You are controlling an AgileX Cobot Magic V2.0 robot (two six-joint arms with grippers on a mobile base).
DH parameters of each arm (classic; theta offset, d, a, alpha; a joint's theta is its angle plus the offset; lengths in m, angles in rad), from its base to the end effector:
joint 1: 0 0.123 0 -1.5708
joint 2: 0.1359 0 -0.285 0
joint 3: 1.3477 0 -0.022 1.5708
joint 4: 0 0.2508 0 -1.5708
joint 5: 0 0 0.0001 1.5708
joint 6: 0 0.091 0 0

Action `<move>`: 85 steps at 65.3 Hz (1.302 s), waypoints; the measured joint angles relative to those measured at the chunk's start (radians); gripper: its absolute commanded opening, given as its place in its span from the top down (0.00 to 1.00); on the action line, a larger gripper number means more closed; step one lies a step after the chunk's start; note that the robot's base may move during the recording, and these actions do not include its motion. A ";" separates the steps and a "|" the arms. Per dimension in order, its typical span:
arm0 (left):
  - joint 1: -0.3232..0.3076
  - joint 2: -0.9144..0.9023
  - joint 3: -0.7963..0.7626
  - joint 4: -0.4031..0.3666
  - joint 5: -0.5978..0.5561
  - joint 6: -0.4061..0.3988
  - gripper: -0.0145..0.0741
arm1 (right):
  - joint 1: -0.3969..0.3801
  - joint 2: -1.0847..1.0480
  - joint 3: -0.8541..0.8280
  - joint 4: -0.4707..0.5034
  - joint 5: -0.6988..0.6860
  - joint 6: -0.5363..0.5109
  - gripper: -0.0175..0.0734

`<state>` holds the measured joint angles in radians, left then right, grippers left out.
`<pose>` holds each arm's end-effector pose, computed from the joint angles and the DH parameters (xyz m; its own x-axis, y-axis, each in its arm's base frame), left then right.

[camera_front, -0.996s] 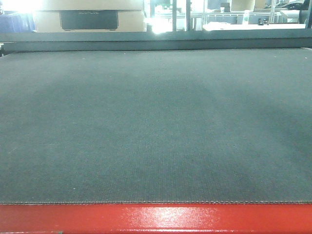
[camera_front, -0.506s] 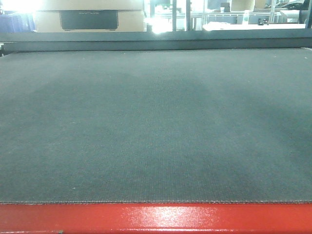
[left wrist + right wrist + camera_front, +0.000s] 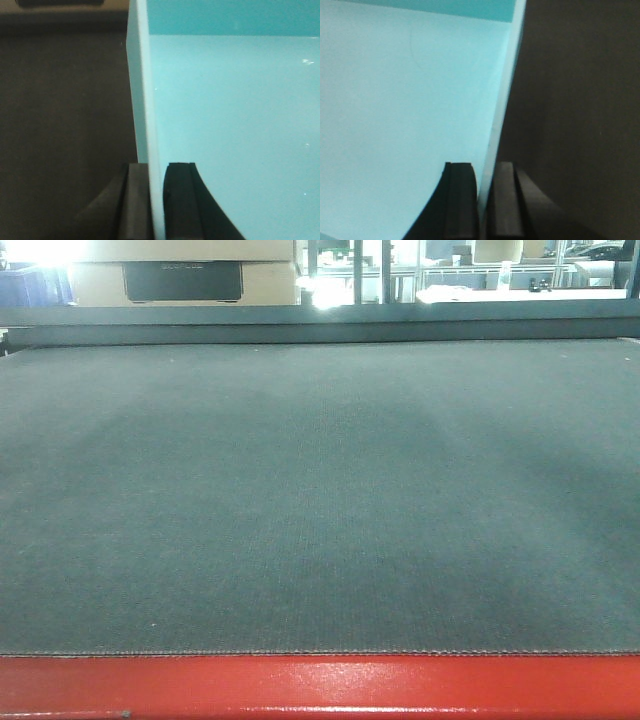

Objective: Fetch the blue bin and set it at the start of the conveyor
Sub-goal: 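Lower the teal bin onto the belt and open both grippers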

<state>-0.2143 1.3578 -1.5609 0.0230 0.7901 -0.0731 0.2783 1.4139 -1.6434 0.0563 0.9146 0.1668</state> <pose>0.2855 -0.0606 0.4563 -0.4787 0.0460 -0.8768 0.1717 0.9843 -0.0421 0.2879 0.0865 0.4558 -0.5917 0.0386 -0.8053 -0.1956 0.9621 0.1898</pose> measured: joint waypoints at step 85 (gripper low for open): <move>-0.032 0.330 0.036 -0.023 0.057 0.006 0.47 | -0.058 0.345 0.000 -0.190 0.088 -0.017 0.48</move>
<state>-0.2468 1.6875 -1.5252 0.0000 0.8473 -0.0673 0.2203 1.7594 -1.6434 -0.1334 1.0025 0.1497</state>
